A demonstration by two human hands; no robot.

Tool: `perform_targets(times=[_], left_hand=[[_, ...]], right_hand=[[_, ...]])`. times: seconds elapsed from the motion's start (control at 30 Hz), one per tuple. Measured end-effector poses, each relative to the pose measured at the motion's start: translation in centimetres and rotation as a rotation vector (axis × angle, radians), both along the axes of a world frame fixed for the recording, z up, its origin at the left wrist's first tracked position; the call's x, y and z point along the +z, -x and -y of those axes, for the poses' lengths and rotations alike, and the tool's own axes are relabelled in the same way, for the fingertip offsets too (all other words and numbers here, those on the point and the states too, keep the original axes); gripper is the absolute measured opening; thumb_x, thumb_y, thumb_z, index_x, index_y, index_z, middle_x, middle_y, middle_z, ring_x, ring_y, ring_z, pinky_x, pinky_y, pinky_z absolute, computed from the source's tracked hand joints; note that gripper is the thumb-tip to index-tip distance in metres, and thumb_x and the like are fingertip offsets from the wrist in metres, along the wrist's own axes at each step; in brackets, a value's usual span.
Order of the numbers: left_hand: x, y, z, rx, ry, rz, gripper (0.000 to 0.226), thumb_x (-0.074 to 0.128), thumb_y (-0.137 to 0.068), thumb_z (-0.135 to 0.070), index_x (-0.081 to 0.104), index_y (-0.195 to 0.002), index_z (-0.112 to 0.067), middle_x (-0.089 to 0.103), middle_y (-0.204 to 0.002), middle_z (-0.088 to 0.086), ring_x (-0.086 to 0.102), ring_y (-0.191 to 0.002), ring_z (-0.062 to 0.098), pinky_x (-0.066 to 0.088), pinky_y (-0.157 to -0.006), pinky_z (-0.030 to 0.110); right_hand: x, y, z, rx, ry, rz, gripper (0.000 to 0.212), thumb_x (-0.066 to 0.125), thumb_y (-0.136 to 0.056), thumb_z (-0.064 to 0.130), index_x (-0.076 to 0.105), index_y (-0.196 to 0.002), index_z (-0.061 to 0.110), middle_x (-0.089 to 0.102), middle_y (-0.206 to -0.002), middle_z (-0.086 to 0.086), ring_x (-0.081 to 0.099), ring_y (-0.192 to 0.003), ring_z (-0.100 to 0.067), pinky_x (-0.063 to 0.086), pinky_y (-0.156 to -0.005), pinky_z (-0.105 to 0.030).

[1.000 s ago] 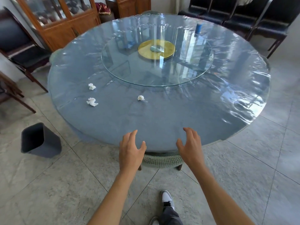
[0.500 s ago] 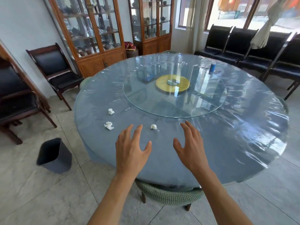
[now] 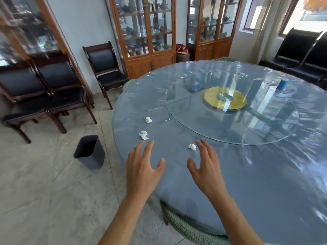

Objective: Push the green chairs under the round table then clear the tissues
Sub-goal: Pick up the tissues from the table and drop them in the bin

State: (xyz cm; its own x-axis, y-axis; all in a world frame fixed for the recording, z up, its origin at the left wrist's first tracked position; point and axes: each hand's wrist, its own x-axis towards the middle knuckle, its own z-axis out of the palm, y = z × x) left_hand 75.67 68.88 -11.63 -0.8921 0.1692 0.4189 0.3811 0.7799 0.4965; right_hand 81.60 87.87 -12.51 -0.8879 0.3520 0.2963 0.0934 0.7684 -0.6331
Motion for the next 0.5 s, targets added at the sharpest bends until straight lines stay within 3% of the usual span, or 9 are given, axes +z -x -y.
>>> perform_targets(times=[0.13,0.27,0.5], left_hand=[[-0.5,2.2,2.5,0.063,-0.028,0.021,0.062,0.075,-0.081,-0.034,0.055,-0.137,-0.017,0.052,-0.14,0.011,0.051,-0.126,0.033,0.045,-0.102,0.049],[-1.2,5.3,5.7,0.093,-0.067,0.057,0.062,0.073,-0.083,-0.034,0.052,-0.14,-0.018,0.05,-0.143,0.009,0.045,-0.128,0.03,0.044,-0.104,0.048],[-1.8,14.5,11.8,0.037,-0.107,0.124,0.063,0.07,-0.086,-0.035,0.048,-0.143,-0.021,0.046,-0.146,0.007,0.042,-0.133,0.029,0.04,-0.108,0.045]], right_hand=[[-0.5,3.1,2.4,0.065,0.021,0.011,0.056,0.065,-0.091,0.02,0.045,-0.141,0.006,0.038,-0.153,-0.014,0.035,-0.139,-0.036,0.032,-0.113,-0.05],[-1.0,6.9,5.4,0.099,0.033,0.028,0.056,0.063,-0.092,0.021,0.043,-0.143,0.008,0.036,-0.155,-0.01,0.032,-0.139,-0.029,0.027,-0.111,-0.037],[-1.4,14.9,11.8,0.044,0.077,0.062,0.057,0.062,-0.093,0.022,0.041,-0.145,0.01,0.034,-0.156,-0.008,0.03,-0.143,-0.026,0.024,-0.113,-0.031]])
